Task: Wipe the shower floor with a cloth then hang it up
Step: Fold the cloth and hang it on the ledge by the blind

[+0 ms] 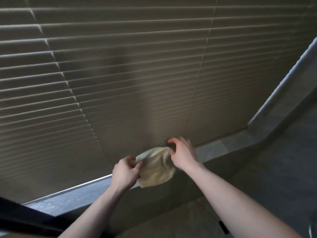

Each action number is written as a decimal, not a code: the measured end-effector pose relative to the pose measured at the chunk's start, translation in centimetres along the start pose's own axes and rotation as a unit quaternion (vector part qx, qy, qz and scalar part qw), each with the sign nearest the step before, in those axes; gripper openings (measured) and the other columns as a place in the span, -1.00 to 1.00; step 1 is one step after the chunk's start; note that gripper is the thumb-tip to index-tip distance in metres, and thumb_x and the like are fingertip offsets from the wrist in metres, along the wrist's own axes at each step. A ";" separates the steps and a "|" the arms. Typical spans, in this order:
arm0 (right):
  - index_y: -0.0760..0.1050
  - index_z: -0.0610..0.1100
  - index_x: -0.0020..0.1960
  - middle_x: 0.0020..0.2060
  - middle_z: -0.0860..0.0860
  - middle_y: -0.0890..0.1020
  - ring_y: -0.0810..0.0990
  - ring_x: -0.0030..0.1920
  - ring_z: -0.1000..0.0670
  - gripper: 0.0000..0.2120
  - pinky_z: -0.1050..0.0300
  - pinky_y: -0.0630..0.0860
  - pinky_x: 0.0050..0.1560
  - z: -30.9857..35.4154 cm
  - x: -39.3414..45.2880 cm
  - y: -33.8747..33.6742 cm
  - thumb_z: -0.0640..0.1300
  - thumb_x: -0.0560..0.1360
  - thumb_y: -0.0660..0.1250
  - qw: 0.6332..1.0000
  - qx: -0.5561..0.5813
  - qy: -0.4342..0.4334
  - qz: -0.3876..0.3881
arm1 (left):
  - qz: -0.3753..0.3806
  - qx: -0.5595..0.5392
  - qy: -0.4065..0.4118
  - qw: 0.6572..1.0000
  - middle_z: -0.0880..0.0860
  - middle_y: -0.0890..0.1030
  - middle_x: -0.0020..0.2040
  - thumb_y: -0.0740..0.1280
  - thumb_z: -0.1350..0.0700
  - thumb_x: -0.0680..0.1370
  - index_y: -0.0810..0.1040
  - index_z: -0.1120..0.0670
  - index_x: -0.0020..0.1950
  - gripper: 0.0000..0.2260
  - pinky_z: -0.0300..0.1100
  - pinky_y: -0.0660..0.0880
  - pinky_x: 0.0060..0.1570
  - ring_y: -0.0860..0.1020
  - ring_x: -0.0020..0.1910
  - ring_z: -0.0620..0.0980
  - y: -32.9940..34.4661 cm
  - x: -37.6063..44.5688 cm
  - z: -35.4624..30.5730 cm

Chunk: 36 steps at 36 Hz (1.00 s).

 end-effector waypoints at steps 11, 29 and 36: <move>0.37 0.09 0.44 0.39 0.16 0.34 0.29 0.40 0.01 -0.53 0.10 0.26 0.46 -2.0 -4.8 7.9 -0.15 0.55 0.29 0.998 0.039 -0.015 0.055 | -0.051 -0.020 0.046 0.997 -0.22 0.57 0.07 0.35 0.00 0.45 0.21 -0.10 0.25 -0.55 -0.02 0.59 -0.21 0.63 -0.21 -0.18 3.0 -0.2 1.6; 0.29 0.11 0.50 0.49 0.19 0.25 0.25 0.47 0.10 -0.48 0.18 0.19 0.49 -11.3 -14.5 4.9 -0.07 0.57 0.30 0.986 0.117 0.093 0.072 | 0.168 0.192 0.215 0.943 -0.20 0.54 0.09 0.31 0.01 0.39 0.43 -0.21 0.16 -0.65 -0.11 0.54 -0.08 0.60 -0.05 -0.11 9.8 -3.8 -0.6; 0.30 0.06 0.49 0.48 0.12 0.26 0.25 0.48 0.08 -0.48 0.32 0.10 0.44 -22.3 -25.7 3.7 -0.04 0.55 0.32 0.959 0.125 0.246 0.057 | 0.312 0.270 0.318 0.853 -0.17 0.41 0.21 0.28 -0.07 0.37 0.44 -0.14 0.27 -0.55 -0.15 0.51 0.04 0.56 0.10 -0.07 19.1 -9.6 -4.9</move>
Point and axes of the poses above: each hand's wrist, its own x-axis towards the middle knuckle, its own y-axis out of the palm, z = x × y, the point moved 7 cm from there along x, towards the middle knuckle
